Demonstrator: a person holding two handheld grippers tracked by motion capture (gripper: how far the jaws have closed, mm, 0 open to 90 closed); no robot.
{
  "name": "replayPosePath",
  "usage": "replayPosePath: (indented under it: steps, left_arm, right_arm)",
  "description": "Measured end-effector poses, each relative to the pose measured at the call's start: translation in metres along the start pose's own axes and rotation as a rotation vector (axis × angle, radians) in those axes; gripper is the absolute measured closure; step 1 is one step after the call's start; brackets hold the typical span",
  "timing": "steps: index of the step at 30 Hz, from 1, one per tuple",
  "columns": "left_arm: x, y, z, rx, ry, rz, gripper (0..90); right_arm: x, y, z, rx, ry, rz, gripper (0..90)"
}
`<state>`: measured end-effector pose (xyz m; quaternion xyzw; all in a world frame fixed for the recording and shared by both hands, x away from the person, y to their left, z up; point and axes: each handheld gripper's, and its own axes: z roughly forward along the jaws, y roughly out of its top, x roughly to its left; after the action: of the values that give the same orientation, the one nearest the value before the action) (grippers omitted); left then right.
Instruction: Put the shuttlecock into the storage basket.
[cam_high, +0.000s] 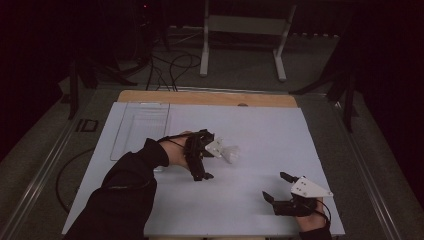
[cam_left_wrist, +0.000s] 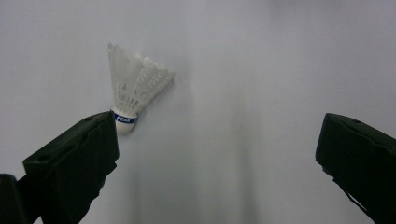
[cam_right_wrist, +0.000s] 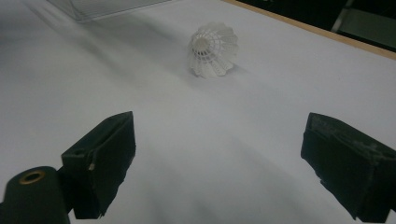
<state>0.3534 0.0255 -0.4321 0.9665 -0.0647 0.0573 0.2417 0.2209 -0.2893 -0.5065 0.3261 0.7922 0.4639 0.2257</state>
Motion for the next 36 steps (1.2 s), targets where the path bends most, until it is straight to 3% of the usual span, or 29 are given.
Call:
replayPosePath:
  steps: [8,21,24,36]
  left_arm:
    - [0.013,0.005,0.014,0.01,-0.009,0.011,0.3]
    - [0.035,-0.005,0.035,0.06,0.0,0.0,0.4]
    - [0.039,-0.006,0.038,0.053,-0.006,-0.007,0.4]
    - [0.057,-0.004,0.058,0.145,-0.017,0.0,1.4]
  right_arm:
    - [0.0,0.0,0.0,-0.005,0.002,-0.001,10.1]
    - [-0.001,-0.001,-0.002,-0.001,0.001,0.004,10.1]
    - [-0.001,-0.001,-0.002,-0.003,0.001,0.008,10.1]
    - [0.0,-0.001,-0.001,-0.004,0.005,0.014,10.2]
